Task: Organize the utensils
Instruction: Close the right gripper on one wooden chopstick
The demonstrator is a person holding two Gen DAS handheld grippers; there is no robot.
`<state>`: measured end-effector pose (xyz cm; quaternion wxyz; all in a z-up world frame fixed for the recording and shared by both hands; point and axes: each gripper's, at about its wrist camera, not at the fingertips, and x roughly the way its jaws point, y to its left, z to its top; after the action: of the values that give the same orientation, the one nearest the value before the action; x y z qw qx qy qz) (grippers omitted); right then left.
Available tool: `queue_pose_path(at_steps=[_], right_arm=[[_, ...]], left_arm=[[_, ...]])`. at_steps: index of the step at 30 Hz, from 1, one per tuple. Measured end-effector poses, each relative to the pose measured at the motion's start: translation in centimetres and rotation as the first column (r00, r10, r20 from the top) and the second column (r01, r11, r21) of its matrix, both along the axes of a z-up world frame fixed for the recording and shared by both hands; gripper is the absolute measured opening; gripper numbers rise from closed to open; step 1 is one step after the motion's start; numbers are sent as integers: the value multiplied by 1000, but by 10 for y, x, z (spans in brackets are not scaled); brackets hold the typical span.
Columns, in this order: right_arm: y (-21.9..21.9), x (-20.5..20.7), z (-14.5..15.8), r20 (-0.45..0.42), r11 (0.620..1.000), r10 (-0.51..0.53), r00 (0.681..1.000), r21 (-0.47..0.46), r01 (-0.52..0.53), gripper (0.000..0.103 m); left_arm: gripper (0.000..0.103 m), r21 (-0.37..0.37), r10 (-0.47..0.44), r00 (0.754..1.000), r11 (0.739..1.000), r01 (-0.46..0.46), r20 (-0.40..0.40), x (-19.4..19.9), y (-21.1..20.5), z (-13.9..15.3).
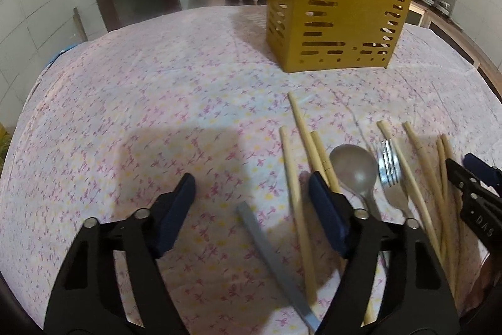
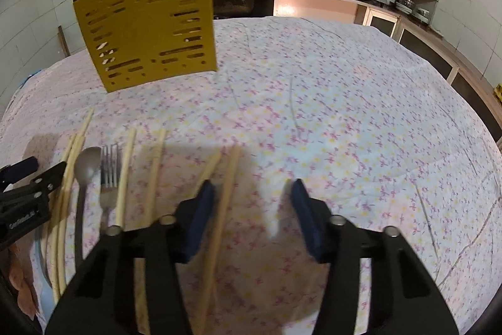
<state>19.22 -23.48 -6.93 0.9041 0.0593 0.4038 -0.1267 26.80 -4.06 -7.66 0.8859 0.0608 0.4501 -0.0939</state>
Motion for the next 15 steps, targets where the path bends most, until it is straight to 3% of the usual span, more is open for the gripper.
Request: queue_pose_path(at_steps=[4,8,15], right_arm=[[6,4,2,-8,1000,-19,1000,-9,19,33],[13,11,3,-16,1000,-22,1000,-19,21,20],[5,22,5,-25,999,-27,999,31,27,8]], left_arm=[[50,-6,-15,1000,1000,15,-24,3,-7,3],[24,-19,-19,998,1000,18,-59,5,-14,7],[6,-44,-13,997,999,9,-75,6,-16,8]])
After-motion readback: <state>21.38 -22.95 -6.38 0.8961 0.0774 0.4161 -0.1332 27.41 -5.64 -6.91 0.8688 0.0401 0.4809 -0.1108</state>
